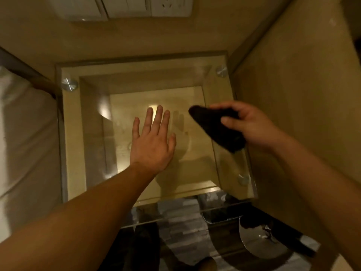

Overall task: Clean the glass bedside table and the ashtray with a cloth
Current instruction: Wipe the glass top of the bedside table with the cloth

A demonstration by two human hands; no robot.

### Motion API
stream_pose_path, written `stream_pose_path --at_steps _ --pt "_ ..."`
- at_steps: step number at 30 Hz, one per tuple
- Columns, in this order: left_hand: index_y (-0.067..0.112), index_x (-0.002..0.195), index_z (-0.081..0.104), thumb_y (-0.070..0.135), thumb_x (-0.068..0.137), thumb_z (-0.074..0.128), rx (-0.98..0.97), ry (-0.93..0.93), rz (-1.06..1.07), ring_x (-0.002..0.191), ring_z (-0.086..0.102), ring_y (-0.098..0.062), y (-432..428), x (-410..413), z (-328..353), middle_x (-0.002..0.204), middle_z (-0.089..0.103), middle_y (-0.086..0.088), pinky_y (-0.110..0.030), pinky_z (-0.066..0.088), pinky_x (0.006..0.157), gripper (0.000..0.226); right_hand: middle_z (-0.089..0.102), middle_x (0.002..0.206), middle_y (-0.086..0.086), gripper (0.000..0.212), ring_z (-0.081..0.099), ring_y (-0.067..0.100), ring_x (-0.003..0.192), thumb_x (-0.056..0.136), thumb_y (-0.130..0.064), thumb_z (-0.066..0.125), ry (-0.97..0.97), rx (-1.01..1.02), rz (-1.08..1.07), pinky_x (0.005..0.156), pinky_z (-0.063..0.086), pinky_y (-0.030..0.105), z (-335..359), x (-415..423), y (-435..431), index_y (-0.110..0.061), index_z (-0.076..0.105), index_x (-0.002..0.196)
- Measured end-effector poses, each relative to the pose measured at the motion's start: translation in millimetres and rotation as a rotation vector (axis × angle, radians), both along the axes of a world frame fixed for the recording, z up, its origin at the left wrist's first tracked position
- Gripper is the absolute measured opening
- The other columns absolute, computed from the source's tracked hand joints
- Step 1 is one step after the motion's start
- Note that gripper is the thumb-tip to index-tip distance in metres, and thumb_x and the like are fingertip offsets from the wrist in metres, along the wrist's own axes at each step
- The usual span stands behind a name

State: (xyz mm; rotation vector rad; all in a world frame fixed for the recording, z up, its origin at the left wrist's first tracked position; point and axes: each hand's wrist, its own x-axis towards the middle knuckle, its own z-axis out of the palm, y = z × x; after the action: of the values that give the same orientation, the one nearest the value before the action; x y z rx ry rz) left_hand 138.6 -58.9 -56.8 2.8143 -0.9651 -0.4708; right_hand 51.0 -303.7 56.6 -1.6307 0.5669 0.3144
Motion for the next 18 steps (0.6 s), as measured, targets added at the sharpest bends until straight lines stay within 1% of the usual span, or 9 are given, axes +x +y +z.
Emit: stream_pose_path --at_steps 2,5,7,8,9,10,11,14,18 --pt "0.025 0.166 0.0 0.051 0.107 0.012 0.012 0.012 0.004 0.16 -0.015 -0.021 0.7 -1.1 0.5 0.174 -0.008 0.002 -0.055 -0.003 0.128 0.065 0.069 0.123 -0.007 0.042 0.07 0.011 0.106 0.099 -0.004 0.057 -0.051 -0.166 0.056 0.081 0.059 0.025 -2.2 44.4 -20.3 -0.04 0.069 0.118" --pt "0.025 0.166 -0.002 0.05 0.106 0.012 0.01 0.025 0.003 0.16 -0.015 -0.021 0.8 1.1 -0.2 0.174 -0.01 0.002 -0.056 -0.003 0.128 0.066 0.065 0.125 -0.012 0.04 0.061 -0.005 0.107 0.101 -0.006 0.056 -0.149 -0.371 0.175 0.095 0.05 0.018 -3.4 108.6 -41.8 -0.039 0.065 0.123" --pt "0.025 0.165 -0.004 0.051 0.106 0.011 0.007 0.038 0.001 0.159 -0.017 -0.02 -0.7 3.7 -0.4 0.173 -0.011 0.002 -0.056 -0.003 0.128 0.067 0.059 0.132 -0.014 0.04 0.056 -0.001 0.112 0.102 -0.012 0.056 -0.147 -0.532 0.358 0.096 0.044 0.011 -4.1 145.9 -48.5 -0.038 0.061 0.133" --pt "0.025 0.165 -0.005 0.051 0.106 0.011 0.008 0.044 -0.002 0.159 -0.017 -0.02 -1.3 4.6 -0.6 0.173 -0.012 0.002 -0.056 -0.002 0.128 0.067 0.055 0.139 -0.012 0.042 0.053 0.006 0.122 0.102 -0.017 0.058 -0.149 -0.658 0.484 0.103 0.041 0.015 -8.7 162.0 -51.4 -0.038 0.057 0.139" --pt "0.025 0.165 -0.005 0.051 0.106 0.011 0.01 0.048 -0.003 0.159 -0.018 -0.02 -1.7 5.0 -0.7 0.173 -0.013 0.002 -0.056 -0.002 0.128 0.067 0.05 0.149 -0.011 0.046 0.045 0.013 0.135 0.101 -0.024 0.059 -0.15 -0.797 0.621 0.114 0.035 0.029 -15.6 174.1 -54.0 -0.039 0.052 0.144" --pt "0.025 0.165 -0.005 0.051 0.106 0.011 0.013 0.052 0.0 0.159 -0.018 -0.02 -1.8 5.0 -0.6 0.173 -0.014 0.002 -0.056 -0.001 0.128 0.067 0.042 0.157 -0.013 0.049 0.034 0.017 0.146 0.101 -0.032 0.059 -0.14 -0.909 0.737 0.118 0.025 0.044 -23.4 181.5 -55.5 -0.042 0.046 0.147" --pt "0.025 0.165 -0.005 0.051 0.106 0.011 0.018 0.055 0.004 0.159 -0.019 -0.019 -1.9 5.1 -0.4 0.173 -0.014 0.003 -0.056 -0.001 0.128 0.067 0.033 0.163 -0.016 0.051 0.024 0.017 0.152 0.101 -0.04 0.056 -0.123 -0.981 0.816 0.116 0.019 0.054 -30.0 185.0 -55.6 -0.045 0.041 0.15" --pt "0.025 0.165 -0.007 0.052 0.105 0.009 0.041 0.058 0.003 0.158 -0.021 -0.019 -3.4 5.8 -1.1 0.172 -0.018 0.002 -0.056 -0.003 0.128 0.068 0.019 0.167 -0.019 0.054 0.009 0.013 0.156 0.103 -0.053 0.042 -0.136 -1.032 0.895 0.115 0.016 0.056 -49.7 183.4 -60.5 -0.048 0.027 0.155" --pt "0.024 0.165 -0.004 0.052 0.105 0.007 0.047 0.05 -0.003 0.159 -0.018 -0.021 -4.6 9.0 -2.0 0.173 -0.014 0.0 -0.057 -0.002 0.128 0.068 0.005 0.168 -0.023 0.053 -0.005 0.007 0.156 0.106 -0.054 0.027 -0.16 -1.011 0.939 0.119 0.008 0.057 -67.9 180.7 -65.5 -0.052 0.013 0.157"
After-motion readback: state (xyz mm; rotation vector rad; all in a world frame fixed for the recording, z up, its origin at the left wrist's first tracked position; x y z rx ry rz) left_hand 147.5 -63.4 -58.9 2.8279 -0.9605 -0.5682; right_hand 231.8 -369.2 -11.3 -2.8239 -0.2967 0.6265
